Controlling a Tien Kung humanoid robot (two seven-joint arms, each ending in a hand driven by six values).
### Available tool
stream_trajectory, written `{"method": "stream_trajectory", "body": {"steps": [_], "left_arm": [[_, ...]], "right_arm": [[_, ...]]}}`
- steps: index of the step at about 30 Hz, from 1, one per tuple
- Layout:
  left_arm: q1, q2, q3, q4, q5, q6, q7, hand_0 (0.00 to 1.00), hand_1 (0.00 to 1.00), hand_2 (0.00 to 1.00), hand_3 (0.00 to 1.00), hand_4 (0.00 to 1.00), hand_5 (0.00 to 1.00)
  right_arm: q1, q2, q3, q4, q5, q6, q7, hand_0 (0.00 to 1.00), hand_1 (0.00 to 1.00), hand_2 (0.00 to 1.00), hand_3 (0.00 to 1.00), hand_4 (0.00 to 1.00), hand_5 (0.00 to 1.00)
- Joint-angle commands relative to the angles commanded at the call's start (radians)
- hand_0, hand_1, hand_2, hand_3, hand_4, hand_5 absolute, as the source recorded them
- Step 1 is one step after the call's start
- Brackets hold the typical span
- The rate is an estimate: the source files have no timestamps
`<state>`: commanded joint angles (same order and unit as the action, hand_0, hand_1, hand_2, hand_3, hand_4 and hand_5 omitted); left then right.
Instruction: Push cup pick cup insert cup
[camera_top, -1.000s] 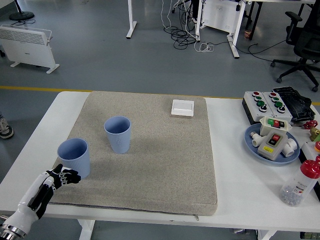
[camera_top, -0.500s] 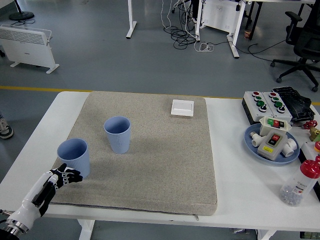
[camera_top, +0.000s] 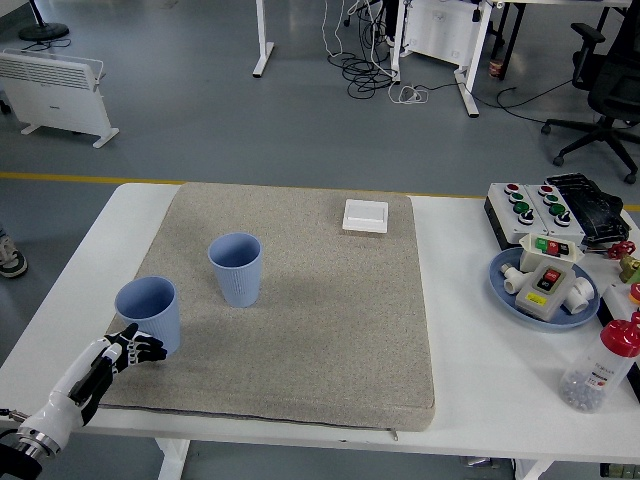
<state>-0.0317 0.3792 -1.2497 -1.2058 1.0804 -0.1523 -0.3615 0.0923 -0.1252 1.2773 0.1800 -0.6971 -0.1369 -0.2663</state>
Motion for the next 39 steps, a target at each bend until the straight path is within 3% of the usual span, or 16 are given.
{"method": "stream_trajectory", "body": {"steps": [21,30,39], "left_arm": [[-0.124,0.033,0.082,0.094,-0.006,0.001,-0.015,0.742,0.602,0.534,0.502,0.624,0.998],[-0.173,0.028,0.128,0.141,-0.027,0.005,-0.046,0.751,0.605,0.529,0.5,0.616,0.998],[-0.242,0.007,0.155,0.21,-0.026,0.01,-0.045,0.757,0.605,0.53,0.501,0.612,0.998]], "right_arm": [[0.007,0.004,-0.003,0.0,0.003,0.0,-0.001,0.724,0.649,0.648,0.571,0.118,0.462],[0.01,0.005,-0.009,0.0,0.004,0.0,-0.002,0.724,0.649,0.648,0.571,0.118,0.462],[0.009,0.005,-0.013,0.0,0.003,0.0,-0.003,0.724,0.649,0.648,0.571,0.118,0.462]]}}
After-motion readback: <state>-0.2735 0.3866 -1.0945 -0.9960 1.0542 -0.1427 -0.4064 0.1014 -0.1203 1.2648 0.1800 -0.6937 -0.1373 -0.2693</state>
